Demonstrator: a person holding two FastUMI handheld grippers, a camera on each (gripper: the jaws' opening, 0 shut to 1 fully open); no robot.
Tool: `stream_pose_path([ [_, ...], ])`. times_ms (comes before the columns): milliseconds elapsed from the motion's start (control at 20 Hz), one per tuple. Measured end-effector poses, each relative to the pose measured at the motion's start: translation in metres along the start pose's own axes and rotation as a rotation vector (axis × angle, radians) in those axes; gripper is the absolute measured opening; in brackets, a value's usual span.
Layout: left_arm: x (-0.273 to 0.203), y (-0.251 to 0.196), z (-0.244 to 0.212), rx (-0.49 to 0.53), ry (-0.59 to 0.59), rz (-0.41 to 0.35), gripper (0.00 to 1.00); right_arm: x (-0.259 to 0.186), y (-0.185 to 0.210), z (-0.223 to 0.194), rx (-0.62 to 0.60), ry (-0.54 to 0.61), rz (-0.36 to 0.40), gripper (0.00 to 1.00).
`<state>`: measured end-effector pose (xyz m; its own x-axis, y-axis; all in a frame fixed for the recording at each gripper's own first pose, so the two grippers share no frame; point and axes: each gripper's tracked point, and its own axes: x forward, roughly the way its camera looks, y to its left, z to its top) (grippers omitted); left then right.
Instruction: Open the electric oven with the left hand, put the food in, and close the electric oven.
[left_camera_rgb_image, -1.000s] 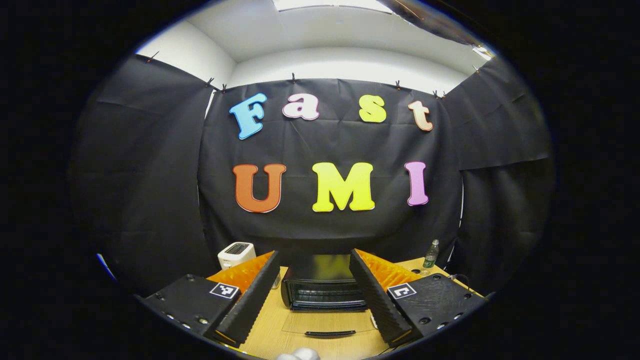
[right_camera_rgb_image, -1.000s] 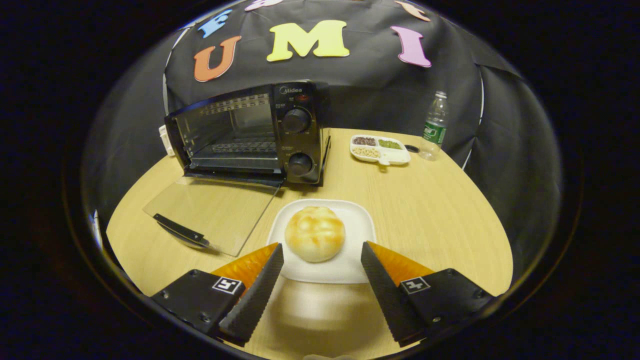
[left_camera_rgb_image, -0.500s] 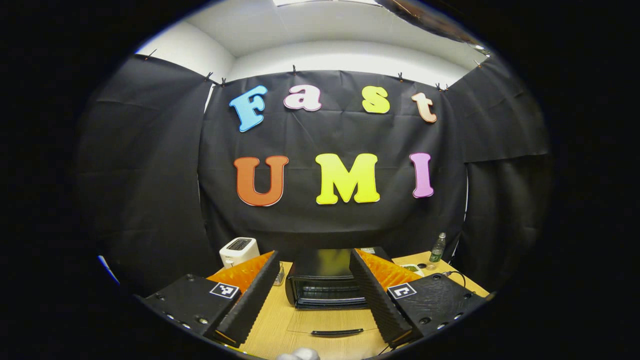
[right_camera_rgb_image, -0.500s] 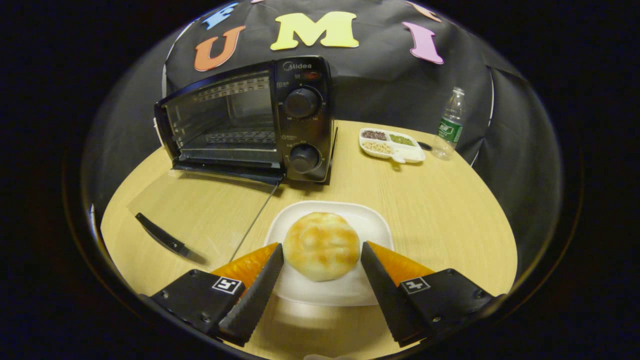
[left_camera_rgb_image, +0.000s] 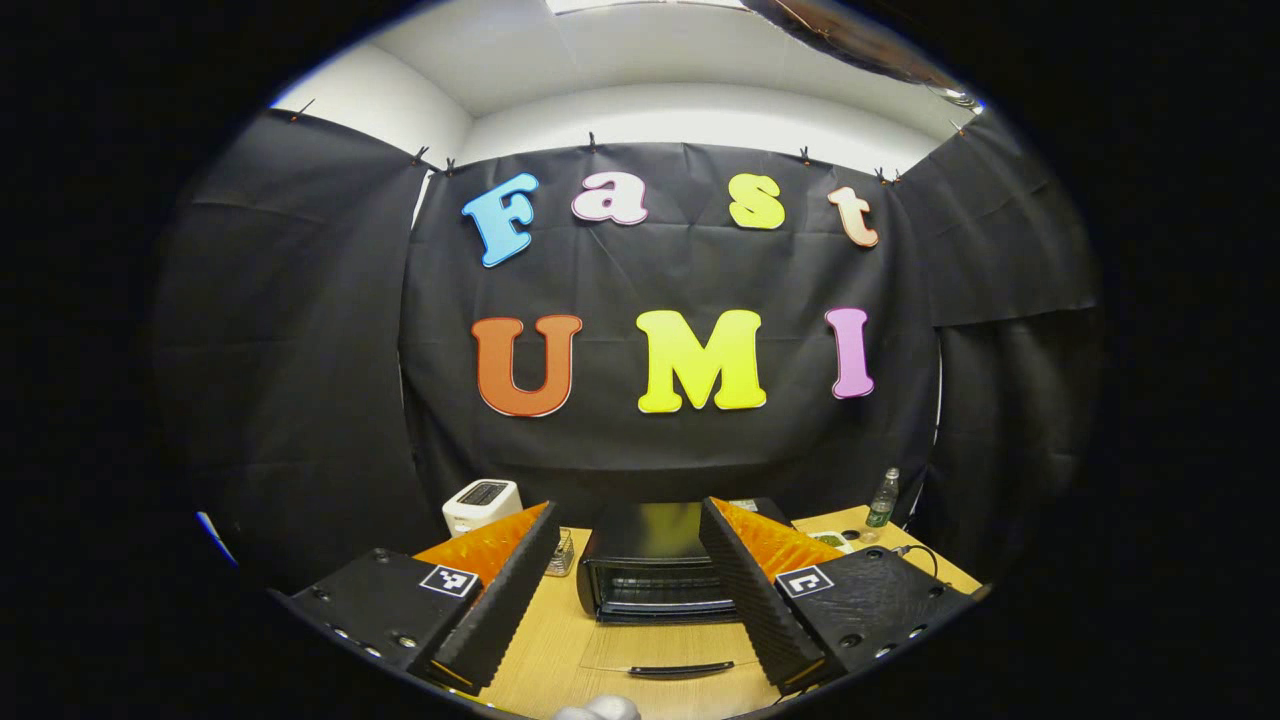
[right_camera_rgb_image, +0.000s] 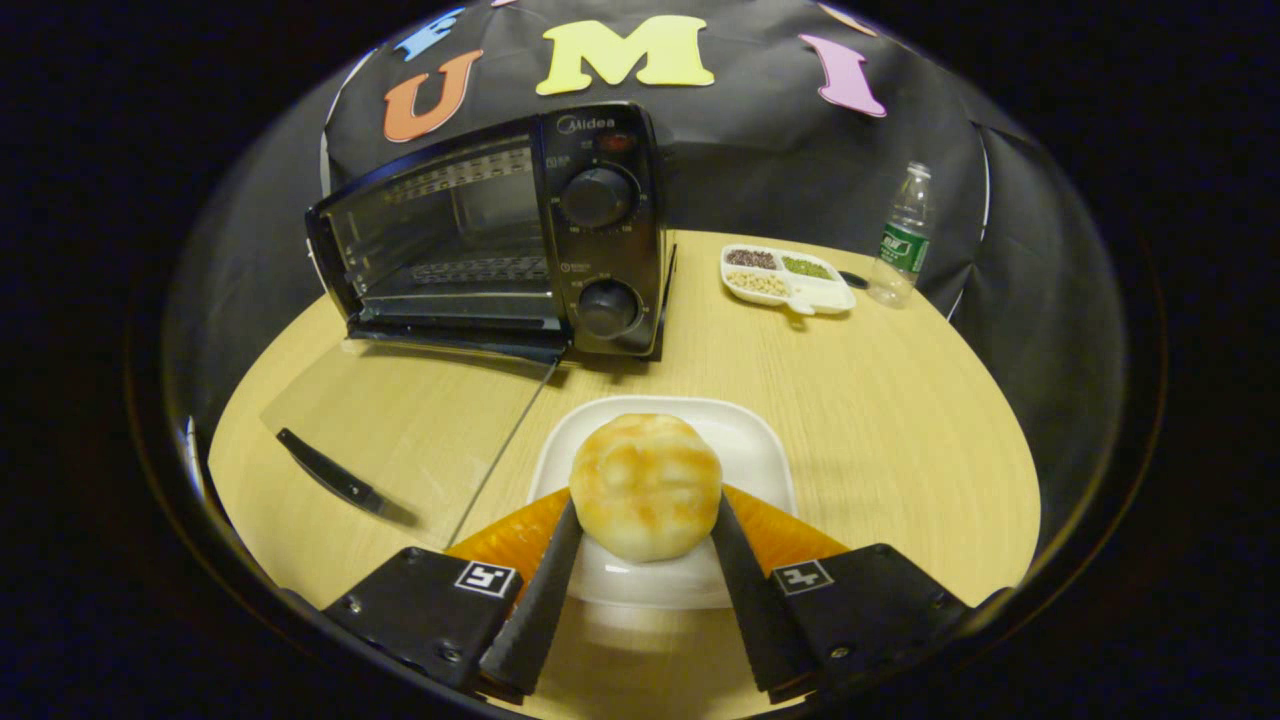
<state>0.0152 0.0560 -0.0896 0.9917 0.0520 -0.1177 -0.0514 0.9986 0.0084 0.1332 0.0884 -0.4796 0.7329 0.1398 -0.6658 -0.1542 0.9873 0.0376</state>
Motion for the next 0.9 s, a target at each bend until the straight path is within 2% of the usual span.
stream_pose_path([
  [200, -0.002, 0.005, 0.000, -0.004, 0.002, -0.003, 0.93, -0.027, 0.012, 0.031, 0.029, -0.070, 0.036, 0.76],
  [250, -0.003, 0.008, 0.001, -0.005, -0.001, -0.001, 0.93, -0.032, 0.019, 0.040, 0.057, -0.089, 0.064, 0.76],
  [450, -0.006, 0.017, 0.001, -0.001, 0.005, 0.002, 0.93, -0.041, 0.066, 0.063, 0.298, -0.107, 0.228, 0.77],
  [600, -0.008, 0.021, 0.002, 0.005, 0.008, -0.004, 0.93, -0.033, 0.100, 0.065, 0.475, -0.069, 0.320, 0.75],
  [800, -0.011, 0.029, -0.002, 0.020, 0.014, -0.013, 0.93, -0.022, 0.140, 0.072, 0.574, -0.053, 0.407, 0.77],
  [850, -0.011, 0.032, -0.004, 0.021, 0.018, -0.015, 0.93, -0.019, 0.150, 0.074, 0.597, -0.047, 0.425, 0.75],
  [900, -0.012, 0.035, -0.006, 0.024, 0.023, -0.012, 0.93, -0.015, 0.161, 0.076, 0.617, -0.046, 0.443, 0.77],
])
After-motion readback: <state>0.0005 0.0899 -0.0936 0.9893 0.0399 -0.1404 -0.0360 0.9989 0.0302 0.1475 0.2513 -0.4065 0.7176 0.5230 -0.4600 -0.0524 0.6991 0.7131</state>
